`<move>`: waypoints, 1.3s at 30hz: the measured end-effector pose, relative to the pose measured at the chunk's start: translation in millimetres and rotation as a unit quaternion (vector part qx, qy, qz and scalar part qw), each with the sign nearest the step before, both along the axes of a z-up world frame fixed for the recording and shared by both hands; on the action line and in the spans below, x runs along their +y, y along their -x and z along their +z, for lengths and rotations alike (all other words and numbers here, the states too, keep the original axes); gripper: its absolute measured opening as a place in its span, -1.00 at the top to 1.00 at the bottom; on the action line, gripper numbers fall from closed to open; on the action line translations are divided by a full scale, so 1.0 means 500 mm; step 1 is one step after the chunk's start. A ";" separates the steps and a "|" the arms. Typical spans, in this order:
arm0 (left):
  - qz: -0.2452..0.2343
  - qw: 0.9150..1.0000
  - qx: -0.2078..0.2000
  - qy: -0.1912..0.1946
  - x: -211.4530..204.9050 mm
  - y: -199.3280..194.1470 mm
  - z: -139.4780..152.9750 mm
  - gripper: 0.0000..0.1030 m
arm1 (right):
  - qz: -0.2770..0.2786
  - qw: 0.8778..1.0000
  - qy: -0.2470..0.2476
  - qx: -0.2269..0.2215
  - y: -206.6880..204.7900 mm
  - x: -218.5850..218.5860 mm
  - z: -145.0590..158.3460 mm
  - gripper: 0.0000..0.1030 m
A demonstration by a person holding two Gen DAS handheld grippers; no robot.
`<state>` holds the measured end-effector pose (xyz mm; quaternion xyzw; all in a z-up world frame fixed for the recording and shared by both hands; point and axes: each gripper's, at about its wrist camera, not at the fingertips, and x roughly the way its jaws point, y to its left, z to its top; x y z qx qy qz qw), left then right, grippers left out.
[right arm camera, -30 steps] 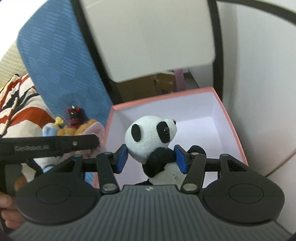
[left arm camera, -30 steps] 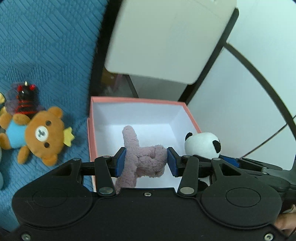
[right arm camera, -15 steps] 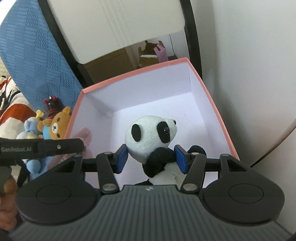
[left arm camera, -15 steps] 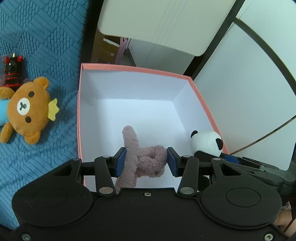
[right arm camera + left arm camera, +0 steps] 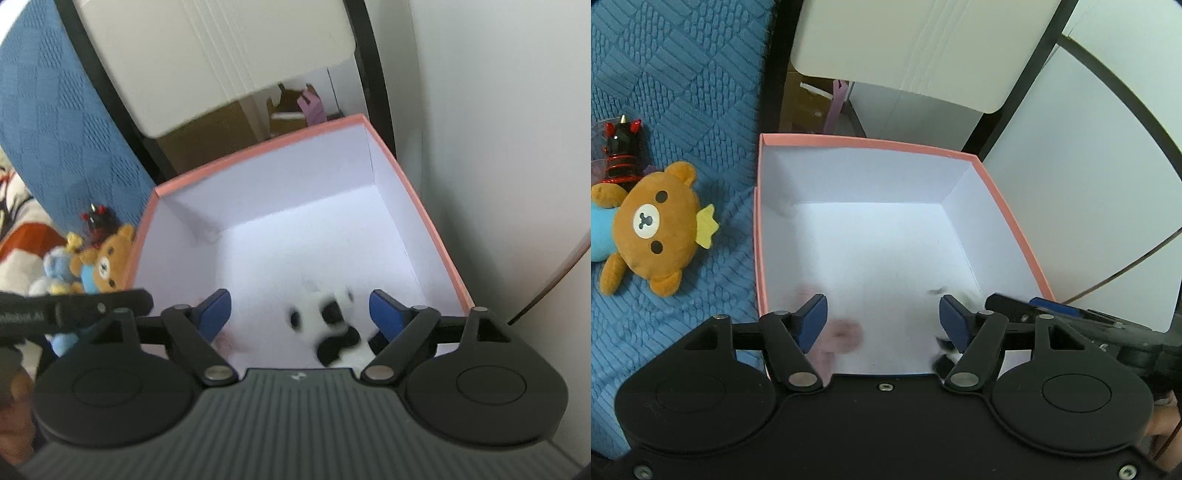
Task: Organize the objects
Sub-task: 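Carry both plushes over the pink box and open both grippers, then withdraw both grippers from the box back toward the cushion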
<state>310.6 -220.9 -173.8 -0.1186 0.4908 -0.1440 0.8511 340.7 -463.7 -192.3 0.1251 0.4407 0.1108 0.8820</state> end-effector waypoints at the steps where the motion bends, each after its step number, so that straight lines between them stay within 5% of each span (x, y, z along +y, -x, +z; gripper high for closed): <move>1: 0.003 1.000 -0.001 0.002 0.006 0.003 0.004 -0.31 | 0.000 1.000 -0.001 -0.004 0.003 0.002 0.006 -0.62; 23: 0.026 0.995 -0.093 0.032 0.160 0.112 0.186 -0.31 | 0.046 0.994 -0.005 -0.101 0.107 0.129 0.176 -0.61; 39: 0.053 0.985 -0.166 0.014 0.283 0.212 0.257 -0.33 | 0.083 0.986 -0.004 -0.145 0.193 0.249 0.209 -0.62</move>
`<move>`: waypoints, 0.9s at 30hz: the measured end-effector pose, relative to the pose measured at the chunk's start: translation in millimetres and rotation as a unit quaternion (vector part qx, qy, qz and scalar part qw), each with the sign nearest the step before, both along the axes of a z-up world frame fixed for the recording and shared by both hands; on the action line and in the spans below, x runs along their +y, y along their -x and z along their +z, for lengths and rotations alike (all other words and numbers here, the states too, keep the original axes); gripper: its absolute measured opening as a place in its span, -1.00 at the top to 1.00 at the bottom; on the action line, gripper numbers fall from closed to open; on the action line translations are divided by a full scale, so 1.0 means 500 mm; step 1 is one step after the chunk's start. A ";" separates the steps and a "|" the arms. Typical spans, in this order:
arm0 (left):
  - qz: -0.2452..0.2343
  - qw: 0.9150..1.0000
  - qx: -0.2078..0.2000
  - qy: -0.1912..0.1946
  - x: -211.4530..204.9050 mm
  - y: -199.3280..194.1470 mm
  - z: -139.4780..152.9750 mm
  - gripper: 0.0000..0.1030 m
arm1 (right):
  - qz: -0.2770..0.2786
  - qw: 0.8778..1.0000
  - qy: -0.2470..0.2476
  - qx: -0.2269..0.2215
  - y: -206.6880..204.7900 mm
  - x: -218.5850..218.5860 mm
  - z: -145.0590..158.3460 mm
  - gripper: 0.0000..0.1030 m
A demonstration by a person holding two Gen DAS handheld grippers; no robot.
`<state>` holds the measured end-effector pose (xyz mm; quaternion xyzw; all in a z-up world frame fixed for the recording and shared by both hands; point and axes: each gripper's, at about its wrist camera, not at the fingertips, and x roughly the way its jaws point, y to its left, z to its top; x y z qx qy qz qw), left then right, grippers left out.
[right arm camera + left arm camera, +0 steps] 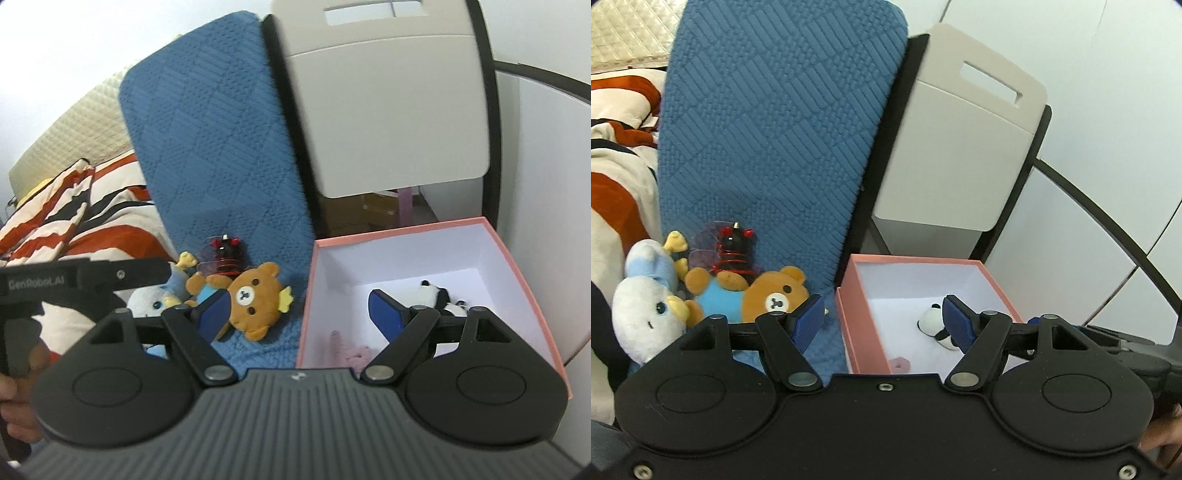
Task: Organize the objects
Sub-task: 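Withdraw both grippers from the box back toward the cushion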
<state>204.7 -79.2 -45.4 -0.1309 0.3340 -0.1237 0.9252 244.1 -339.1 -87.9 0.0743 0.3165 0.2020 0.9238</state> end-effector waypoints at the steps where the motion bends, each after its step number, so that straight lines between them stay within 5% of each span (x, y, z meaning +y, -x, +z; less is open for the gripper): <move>1: 0.002 1.000 0.000 0.003 0.009 0.004 0.000 -0.33 | 0.003 1.000 0.002 -0.001 0.006 0.009 0.001 -0.61; 27: 0.061 0.998 -0.007 0.012 0.159 0.093 -0.070 -0.33 | 0.032 0.999 -0.004 0.013 0.082 0.140 -0.061 -0.61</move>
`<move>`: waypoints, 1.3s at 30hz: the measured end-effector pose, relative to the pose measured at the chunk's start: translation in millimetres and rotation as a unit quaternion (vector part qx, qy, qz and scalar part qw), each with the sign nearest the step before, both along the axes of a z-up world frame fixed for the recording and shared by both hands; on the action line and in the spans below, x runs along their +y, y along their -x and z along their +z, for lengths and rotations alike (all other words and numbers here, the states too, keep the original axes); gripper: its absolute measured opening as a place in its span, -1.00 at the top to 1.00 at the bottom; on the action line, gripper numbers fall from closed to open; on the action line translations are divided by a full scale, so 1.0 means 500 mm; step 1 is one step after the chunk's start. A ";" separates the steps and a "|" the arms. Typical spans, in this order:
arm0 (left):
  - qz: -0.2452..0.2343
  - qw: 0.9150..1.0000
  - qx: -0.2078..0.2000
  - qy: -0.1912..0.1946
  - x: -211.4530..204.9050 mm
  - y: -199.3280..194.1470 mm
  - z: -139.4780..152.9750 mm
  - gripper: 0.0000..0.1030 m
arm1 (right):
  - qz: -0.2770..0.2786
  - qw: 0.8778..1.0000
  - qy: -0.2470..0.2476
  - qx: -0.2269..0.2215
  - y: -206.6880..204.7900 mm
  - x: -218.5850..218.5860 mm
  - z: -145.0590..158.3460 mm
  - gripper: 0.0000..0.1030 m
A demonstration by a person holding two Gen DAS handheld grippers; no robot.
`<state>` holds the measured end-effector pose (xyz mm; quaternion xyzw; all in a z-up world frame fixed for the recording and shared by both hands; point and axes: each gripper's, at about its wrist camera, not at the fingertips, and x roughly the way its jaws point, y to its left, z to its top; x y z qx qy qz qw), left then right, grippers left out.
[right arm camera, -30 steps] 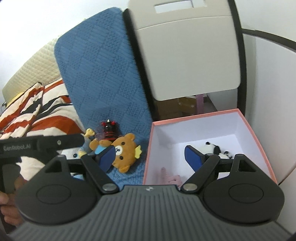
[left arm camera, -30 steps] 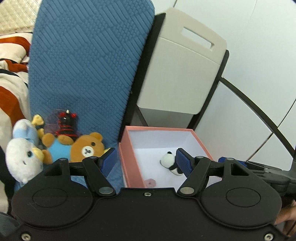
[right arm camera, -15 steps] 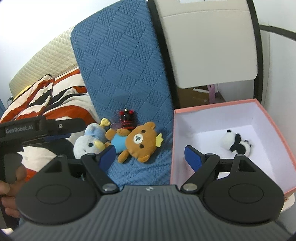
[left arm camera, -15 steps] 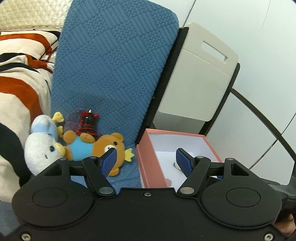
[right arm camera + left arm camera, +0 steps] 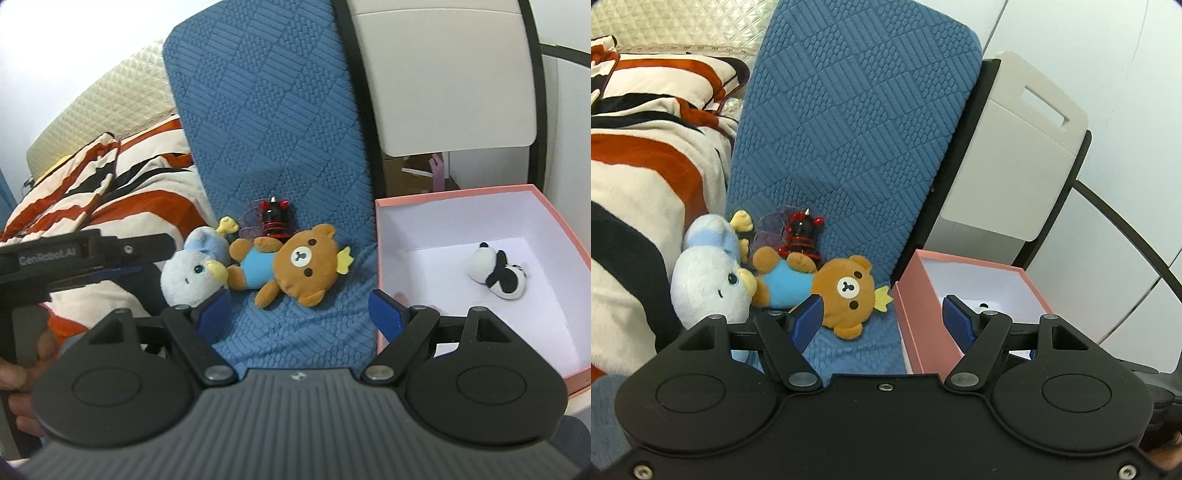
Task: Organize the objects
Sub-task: 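Withdraw both grippers from the box back toward the cushion, then grasp the red-black devil figure with the right gripper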
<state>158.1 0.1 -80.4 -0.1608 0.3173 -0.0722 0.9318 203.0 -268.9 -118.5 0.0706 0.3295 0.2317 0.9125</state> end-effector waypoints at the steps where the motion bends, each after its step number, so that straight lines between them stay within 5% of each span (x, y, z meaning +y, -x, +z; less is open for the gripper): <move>1: 0.000 1.000 0.002 -0.001 0.000 0.002 -0.003 -0.33 | 0.002 1.000 0.002 0.000 0.001 0.002 -0.001 -0.61; 13: 0.017 1.000 -0.002 -0.008 0.006 0.026 0.005 -0.37 | 0.015 1.000 0.001 -0.006 0.012 0.013 0.011 -0.61; 21: 0.049 0.999 -0.010 -0.015 0.021 0.018 -0.010 -0.79 | 0.019 1.000 -0.001 -0.003 -0.005 0.025 -0.003 -0.61; 39: 0.129 0.990 0.046 -0.039 0.125 -0.164 -0.123 -0.96 | 0.022 0.999 -0.005 0.023 -0.179 0.118 -0.079 -0.61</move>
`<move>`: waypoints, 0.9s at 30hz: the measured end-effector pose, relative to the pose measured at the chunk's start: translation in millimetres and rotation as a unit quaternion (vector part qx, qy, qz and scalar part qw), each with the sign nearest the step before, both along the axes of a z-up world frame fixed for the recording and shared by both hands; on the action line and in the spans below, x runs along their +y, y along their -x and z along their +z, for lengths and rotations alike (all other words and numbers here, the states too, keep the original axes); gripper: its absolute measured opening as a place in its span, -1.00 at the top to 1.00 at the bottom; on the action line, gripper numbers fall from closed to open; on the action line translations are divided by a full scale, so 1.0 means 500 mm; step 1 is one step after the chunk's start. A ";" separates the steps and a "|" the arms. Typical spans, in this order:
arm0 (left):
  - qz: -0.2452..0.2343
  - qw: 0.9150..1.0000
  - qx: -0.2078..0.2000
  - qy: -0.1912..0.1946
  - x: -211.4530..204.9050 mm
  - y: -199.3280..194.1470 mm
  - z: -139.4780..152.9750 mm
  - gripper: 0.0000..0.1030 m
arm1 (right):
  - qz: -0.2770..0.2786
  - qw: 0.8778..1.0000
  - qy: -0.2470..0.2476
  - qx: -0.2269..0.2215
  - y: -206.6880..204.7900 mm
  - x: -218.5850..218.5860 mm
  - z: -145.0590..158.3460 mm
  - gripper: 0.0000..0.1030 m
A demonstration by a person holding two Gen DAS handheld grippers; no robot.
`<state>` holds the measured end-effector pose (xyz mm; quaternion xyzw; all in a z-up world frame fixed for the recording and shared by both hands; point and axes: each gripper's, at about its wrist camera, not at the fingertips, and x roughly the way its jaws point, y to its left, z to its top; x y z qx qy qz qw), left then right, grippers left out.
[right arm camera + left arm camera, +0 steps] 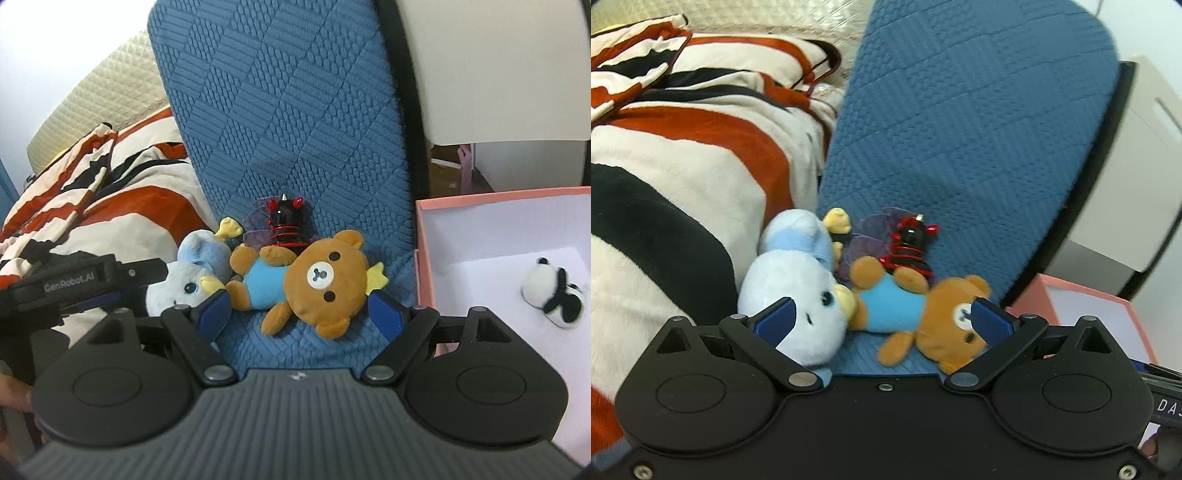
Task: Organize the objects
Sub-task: 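Grasp the red-black devil figure with the right gripper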
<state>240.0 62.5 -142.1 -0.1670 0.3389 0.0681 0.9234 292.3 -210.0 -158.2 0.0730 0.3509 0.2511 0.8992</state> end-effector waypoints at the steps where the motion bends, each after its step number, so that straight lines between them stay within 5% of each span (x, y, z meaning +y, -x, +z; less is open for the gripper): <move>1: 0.005 1.000 0.003 -0.001 0.010 -0.010 -0.007 -0.96 | 0.001 1.000 0.002 0.002 -0.015 0.009 -0.005 -0.61; 13: 0.051 0.996 0.069 -0.007 0.110 -0.152 -0.092 -0.96 | 0.033 0.999 0.019 0.017 -0.207 0.139 -0.084 -0.60; 27: 0.087 0.989 0.116 -0.023 0.142 -0.210 -0.152 -0.96 | 0.052 0.996 0.063 0.025 -0.383 0.280 -0.180 -0.57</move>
